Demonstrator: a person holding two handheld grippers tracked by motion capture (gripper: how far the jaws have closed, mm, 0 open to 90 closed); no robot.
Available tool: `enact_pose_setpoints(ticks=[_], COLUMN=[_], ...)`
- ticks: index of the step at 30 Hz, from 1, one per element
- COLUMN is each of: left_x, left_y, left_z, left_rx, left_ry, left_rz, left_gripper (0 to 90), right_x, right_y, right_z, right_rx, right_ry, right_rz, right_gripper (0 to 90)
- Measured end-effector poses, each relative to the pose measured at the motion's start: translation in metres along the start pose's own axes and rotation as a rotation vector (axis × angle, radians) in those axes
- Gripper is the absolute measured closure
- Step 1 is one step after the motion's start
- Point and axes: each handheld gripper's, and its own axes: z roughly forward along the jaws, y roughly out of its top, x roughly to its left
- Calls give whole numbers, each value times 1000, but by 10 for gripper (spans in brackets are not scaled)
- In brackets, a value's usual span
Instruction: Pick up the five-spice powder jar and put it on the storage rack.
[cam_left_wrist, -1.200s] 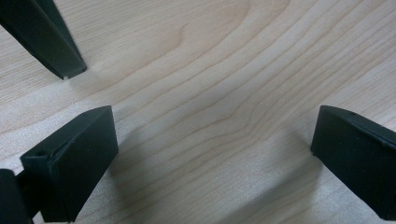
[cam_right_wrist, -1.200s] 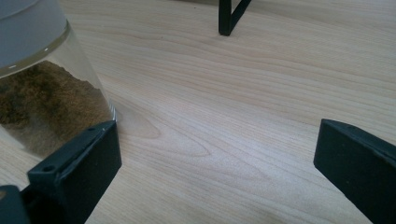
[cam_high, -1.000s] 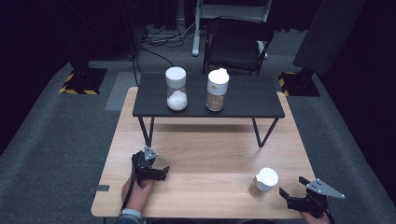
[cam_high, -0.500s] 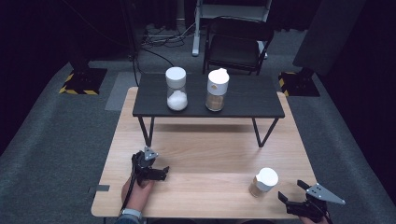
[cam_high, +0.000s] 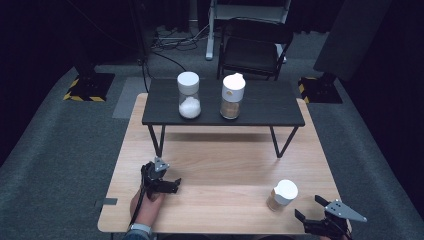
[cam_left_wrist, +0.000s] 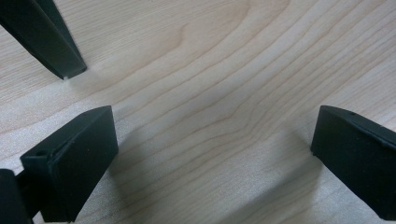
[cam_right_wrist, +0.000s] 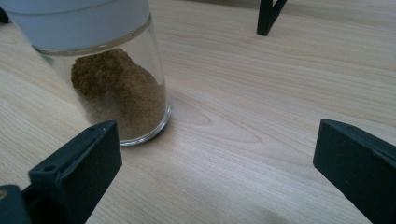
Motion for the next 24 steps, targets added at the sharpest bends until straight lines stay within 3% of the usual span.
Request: enact_pose_setpoints(ticks=[15, 24], left_x=[0, 0], left_y=[0, 0], left_z=[0, 0], left_rx=[0, 0], left_ry=[0, 0], left_rz=[0, 0], left_gripper=[4, 4], right_x=[13, 25], right_y=[3, 6], right_z=[5, 7], right_rx=[2, -1], right_ry=[35, 28], right_rz=[-15, -28], right_gripper=[9, 9])
